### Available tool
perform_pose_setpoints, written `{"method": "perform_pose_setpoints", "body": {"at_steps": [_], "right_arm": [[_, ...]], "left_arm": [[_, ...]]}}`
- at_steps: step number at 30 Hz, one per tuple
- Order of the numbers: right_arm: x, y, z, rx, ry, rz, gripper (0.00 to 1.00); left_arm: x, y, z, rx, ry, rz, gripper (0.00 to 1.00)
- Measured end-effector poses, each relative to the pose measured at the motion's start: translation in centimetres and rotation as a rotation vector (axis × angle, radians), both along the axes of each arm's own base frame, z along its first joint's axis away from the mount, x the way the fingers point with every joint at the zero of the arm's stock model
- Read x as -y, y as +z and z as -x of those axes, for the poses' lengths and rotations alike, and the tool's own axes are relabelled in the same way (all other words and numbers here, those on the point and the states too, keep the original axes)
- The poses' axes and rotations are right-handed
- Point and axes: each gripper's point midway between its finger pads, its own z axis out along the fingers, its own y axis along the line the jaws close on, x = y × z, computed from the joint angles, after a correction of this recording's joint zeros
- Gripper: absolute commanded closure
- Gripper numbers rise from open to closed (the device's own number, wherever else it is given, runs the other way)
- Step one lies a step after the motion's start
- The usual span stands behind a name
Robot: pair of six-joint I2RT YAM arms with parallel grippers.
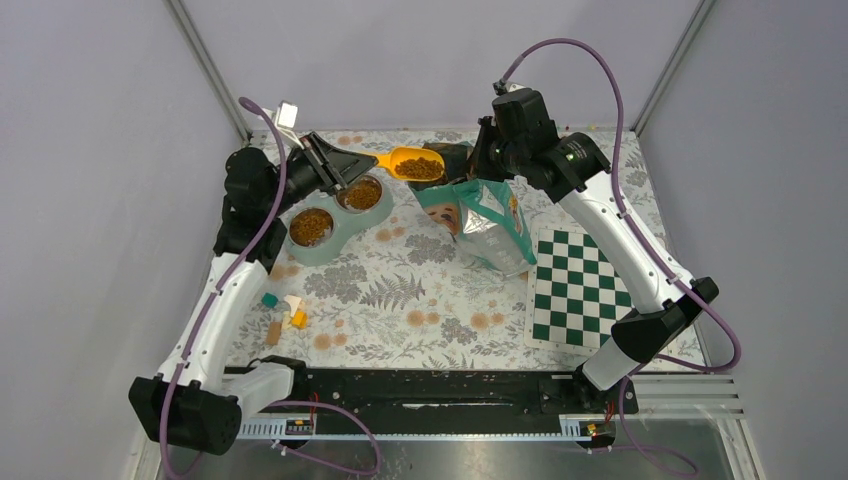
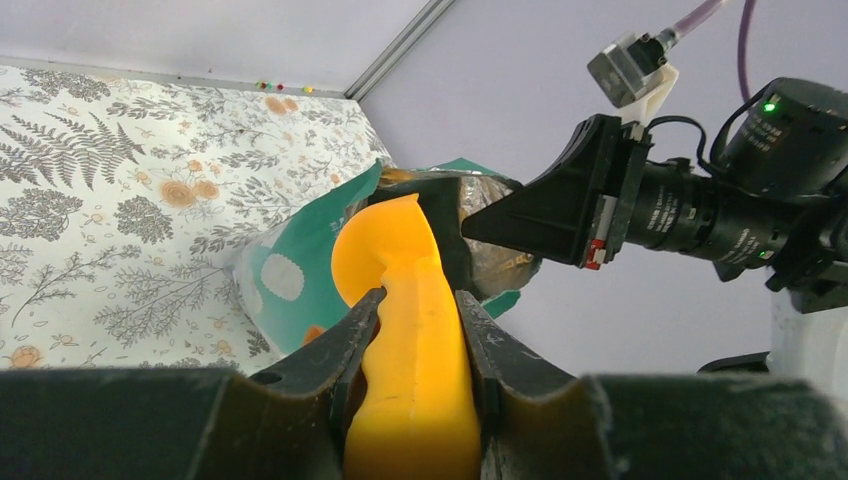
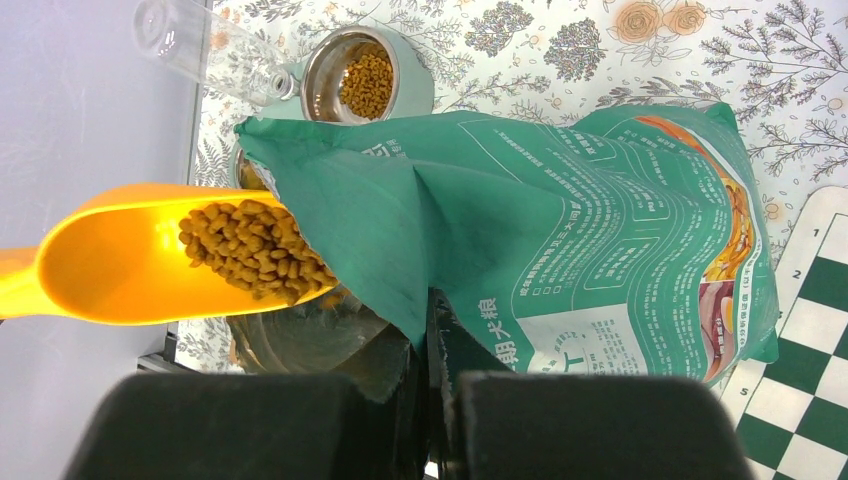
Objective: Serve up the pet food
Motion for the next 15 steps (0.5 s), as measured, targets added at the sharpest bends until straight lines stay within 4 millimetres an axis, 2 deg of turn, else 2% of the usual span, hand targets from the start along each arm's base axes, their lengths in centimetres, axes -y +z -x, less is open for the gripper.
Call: {"method": "perform_pose_setpoints", "body": {"at_steps": [15], "right_arm": [[-0.25, -0.11, 0.02, -0.007, 0.002, -0.013, 1.0]], "left_arm": [[0.84, -0.82, 0.49, 0.095, -0.061, -0.103, 1.0]]}}
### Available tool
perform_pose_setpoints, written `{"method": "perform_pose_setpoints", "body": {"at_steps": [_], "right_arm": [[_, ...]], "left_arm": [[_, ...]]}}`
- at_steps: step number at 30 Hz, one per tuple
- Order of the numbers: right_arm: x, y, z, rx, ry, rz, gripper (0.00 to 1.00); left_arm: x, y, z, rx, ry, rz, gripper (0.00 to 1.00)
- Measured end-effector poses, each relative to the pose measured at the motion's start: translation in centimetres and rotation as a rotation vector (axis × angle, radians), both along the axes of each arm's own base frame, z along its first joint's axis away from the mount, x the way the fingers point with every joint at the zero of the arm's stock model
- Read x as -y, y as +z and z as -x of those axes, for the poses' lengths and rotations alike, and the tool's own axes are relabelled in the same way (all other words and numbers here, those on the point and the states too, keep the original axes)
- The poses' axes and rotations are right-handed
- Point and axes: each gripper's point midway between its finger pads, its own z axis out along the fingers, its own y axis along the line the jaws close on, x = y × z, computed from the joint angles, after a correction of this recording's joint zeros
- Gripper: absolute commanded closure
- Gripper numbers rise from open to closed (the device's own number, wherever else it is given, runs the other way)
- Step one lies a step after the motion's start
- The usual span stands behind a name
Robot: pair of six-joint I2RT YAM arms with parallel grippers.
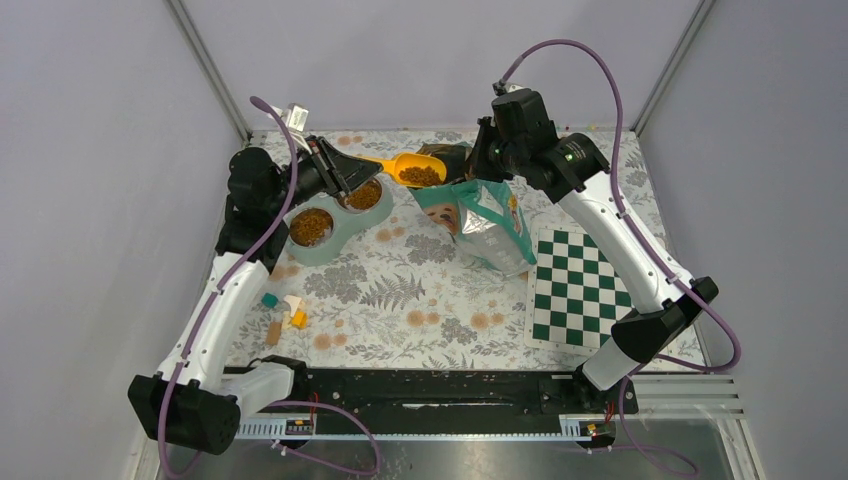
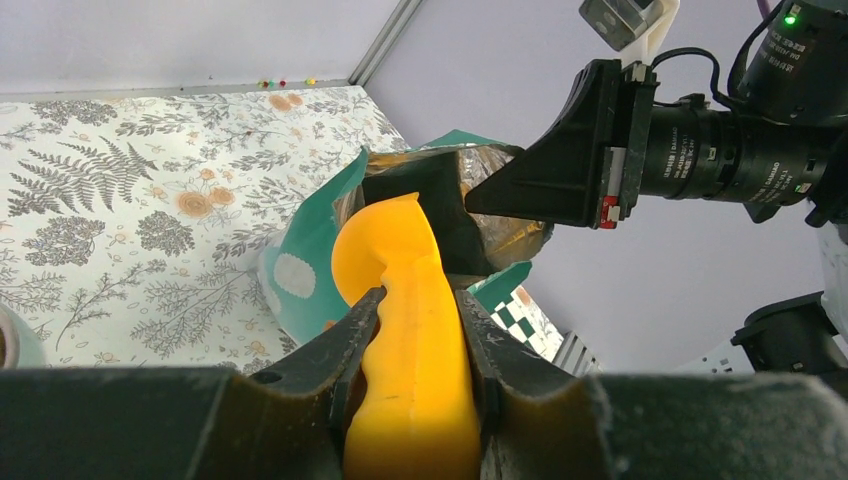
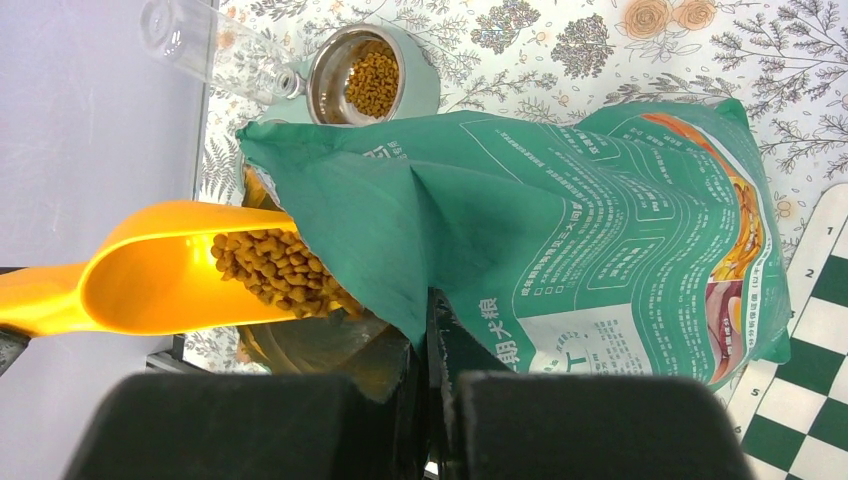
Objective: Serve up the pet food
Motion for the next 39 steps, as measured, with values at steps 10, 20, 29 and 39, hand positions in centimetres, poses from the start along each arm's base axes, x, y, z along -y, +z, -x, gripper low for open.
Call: {"method": "perform_pose_setpoints", "body": {"at_steps": [10, 20, 29, 39], "right_arm": [[-0.1, 0.0, 0.0, -0.004, -0.007, -0.008, 1.0], [-0.1, -0.1, -0.1, -0.004, -0.009, -0.011, 1.0], [0.2, 0.1, 0.2, 0.001, -0.012, -0.015, 1.0], [0.5, 0.2, 0.5, 0.004, -0.013, -0.017, 1.0]], "left_arm": [[-0.2, 0.2, 0.0, -0.052, 0.02, 0.025, 1.0], [-2.3, -1.1, -1.4, -0.42, 0.087, 0.331, 1.0], [-2.9, -1.4, -1.7, -0.583, 0.071, 0.549, 1.0], [-3.8, 2.7, -0.8, -0.483, 0.02, 0.652, 1.0]]}}
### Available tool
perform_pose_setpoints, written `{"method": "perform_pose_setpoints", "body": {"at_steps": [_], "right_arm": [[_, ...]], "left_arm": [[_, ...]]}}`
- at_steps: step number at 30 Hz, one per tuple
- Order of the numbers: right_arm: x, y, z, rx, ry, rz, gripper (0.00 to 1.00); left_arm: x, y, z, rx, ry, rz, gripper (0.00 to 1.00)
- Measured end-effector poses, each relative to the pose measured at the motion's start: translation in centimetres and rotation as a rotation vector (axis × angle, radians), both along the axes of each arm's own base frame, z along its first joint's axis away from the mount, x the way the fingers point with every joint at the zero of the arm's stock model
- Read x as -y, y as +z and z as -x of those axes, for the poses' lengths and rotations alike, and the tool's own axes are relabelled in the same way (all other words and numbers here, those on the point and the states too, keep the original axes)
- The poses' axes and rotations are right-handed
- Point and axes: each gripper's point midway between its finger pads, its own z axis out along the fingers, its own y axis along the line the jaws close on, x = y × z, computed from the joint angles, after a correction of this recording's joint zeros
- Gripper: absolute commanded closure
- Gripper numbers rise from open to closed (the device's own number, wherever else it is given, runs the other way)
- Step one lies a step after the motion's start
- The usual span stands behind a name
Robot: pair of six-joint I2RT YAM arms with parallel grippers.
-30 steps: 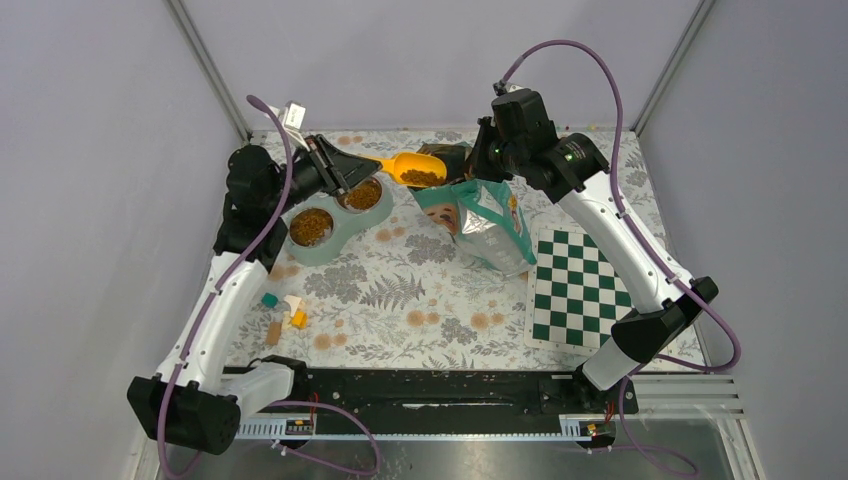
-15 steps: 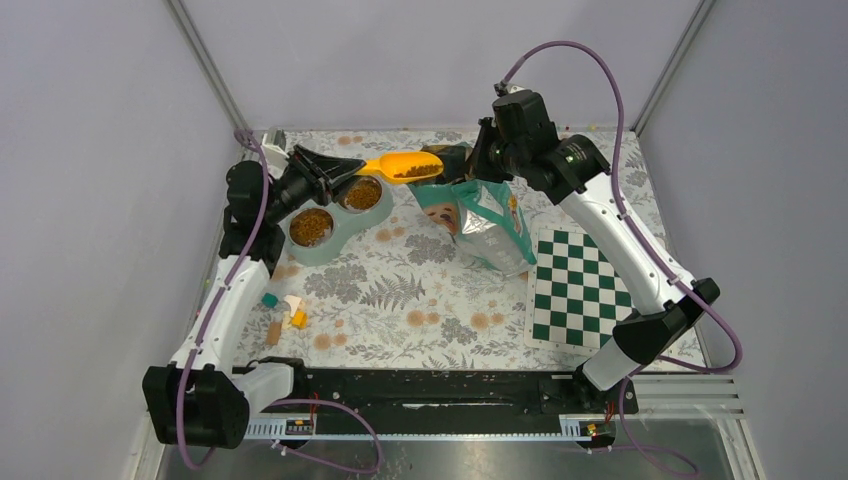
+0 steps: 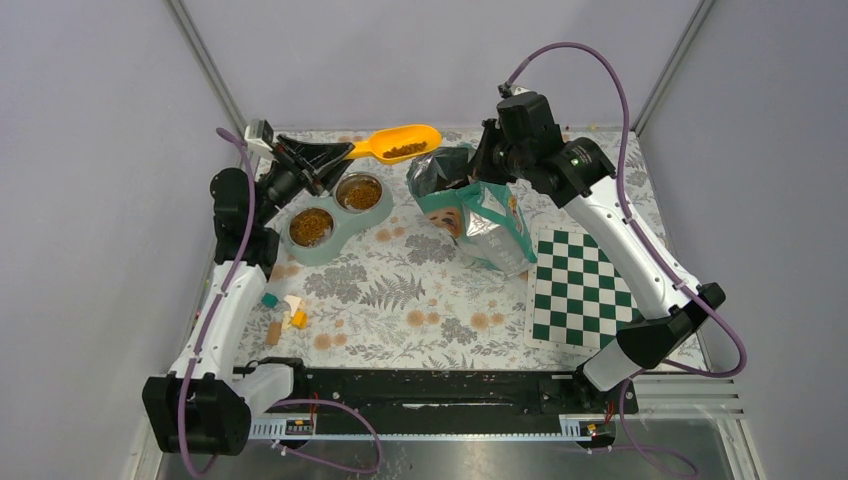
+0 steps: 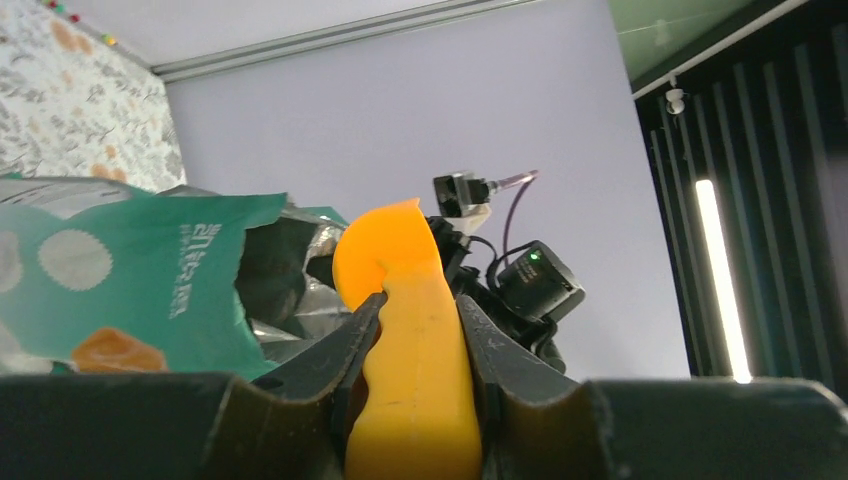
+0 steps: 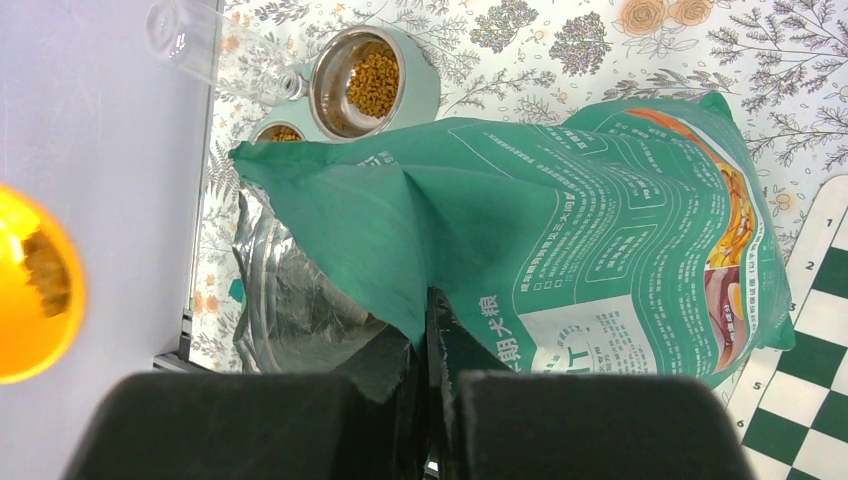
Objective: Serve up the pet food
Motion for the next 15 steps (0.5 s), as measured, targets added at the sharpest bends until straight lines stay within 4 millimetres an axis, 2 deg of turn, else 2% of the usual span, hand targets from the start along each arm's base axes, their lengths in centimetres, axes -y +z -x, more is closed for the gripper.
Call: {"method": "perform_pose_setpoints", "body": {"at_steps": [5, 9, 12, 15], "right_arm": [[0.2, 0.1, 0.0, 0.002, -0.004, -0.001, 1.0], [0.4, 0.1, 0.1, 0.003, -0.006, -0.001, 1.0], [0.6, 0.2, 0.2, 0.005, -0.008, -0.002, 1.0], [0.7, 0.2, 0.2, 0.006, -0.01, -0.002, 1.0]], "left_arm": [[-0.3, 1.8, 0.7, 0.066, 0.012, 0.026, 1.0], [-0.8, 2.4, 0.5, 0.084, 0.041, 0.037, 1.0], [-2.0, 2.1, 0.0, 0.086, 0.099, 0.025, 1.0], [-4.2, 1.8, -0.6, 0.094, 0.201, -0.007, 1.0]]}}
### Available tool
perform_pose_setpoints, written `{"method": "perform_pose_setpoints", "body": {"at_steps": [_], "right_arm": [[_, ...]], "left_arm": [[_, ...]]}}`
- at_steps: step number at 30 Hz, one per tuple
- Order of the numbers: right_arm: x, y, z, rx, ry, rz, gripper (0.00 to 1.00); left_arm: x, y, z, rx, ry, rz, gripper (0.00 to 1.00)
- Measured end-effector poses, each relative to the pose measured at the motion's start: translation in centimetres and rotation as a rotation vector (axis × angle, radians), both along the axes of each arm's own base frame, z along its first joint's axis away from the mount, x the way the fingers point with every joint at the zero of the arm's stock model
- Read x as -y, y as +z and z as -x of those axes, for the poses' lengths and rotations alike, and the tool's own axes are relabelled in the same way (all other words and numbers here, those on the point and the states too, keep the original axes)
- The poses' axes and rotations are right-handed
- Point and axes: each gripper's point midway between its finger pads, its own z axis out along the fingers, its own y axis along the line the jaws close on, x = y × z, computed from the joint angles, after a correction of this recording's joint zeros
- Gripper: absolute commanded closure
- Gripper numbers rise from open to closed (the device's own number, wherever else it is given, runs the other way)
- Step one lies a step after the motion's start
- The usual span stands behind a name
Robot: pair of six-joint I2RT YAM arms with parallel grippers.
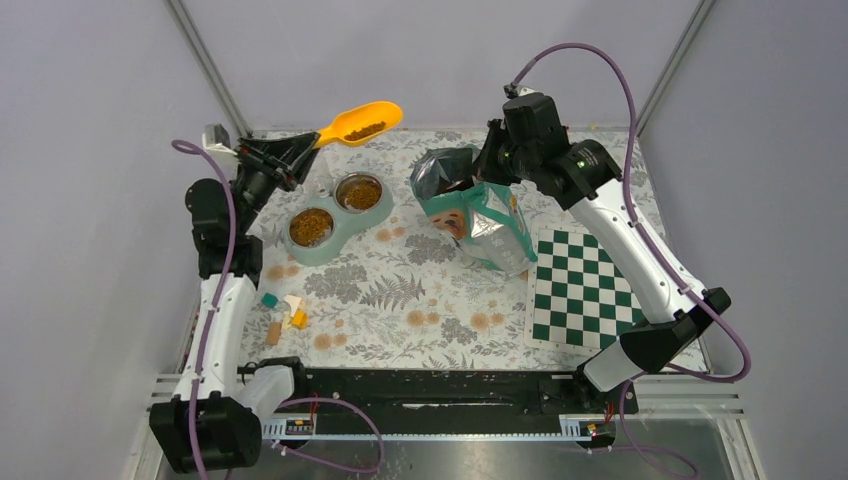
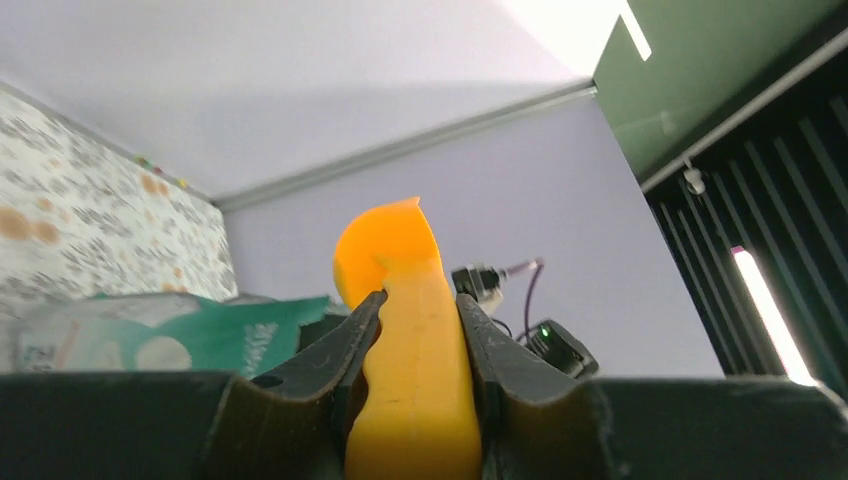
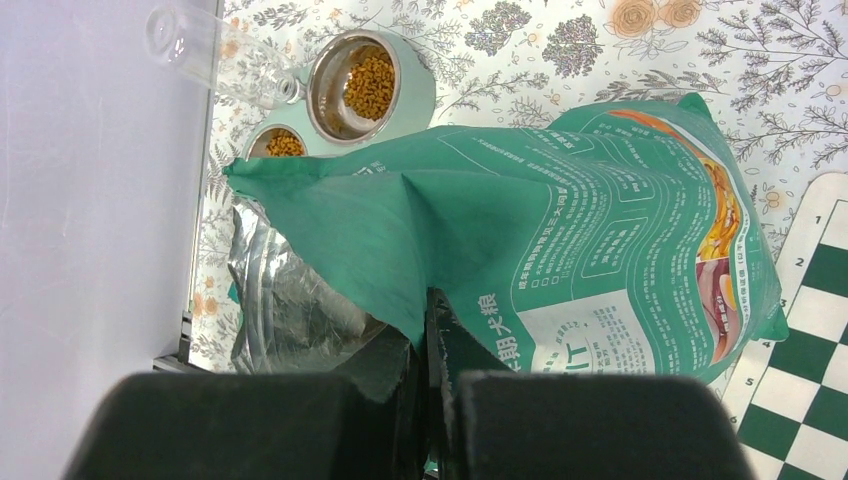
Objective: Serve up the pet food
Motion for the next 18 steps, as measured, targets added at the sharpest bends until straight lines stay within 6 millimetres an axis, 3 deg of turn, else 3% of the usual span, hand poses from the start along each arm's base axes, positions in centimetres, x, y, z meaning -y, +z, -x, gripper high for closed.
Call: {"method": "perform_pose_setpoints", "body": {"at_steps": [5, 12, 14, 18], "right_arm": [[0.3, 0.1, -0.1, 0.003, -0.004, 0.002, 1.0], [0.7, 0.1, -0.4, -0.002, -0.001, -0.007, 1.0], [0.8, 0.1, -0.5, -0.006, -0.002, -0.013, 1.0], [1.1, 0.1, -0.8, -0.012, 0.002, -0.029, 1.0]], "left_arm": [[-3.8, -1.2, -0.7, -0.003, 0.168, -0.037, 1.0], [-7.7, -8.8, -1.8, -0.172, 0.341, -0.092, 1.0], [-8.9, -10.6, -1.2, -0.207, 0.393, -0.127, 1.0], [-11.2, -11.5, 0.3, -0.218, 0.514, -0.205, 1.0]]}}
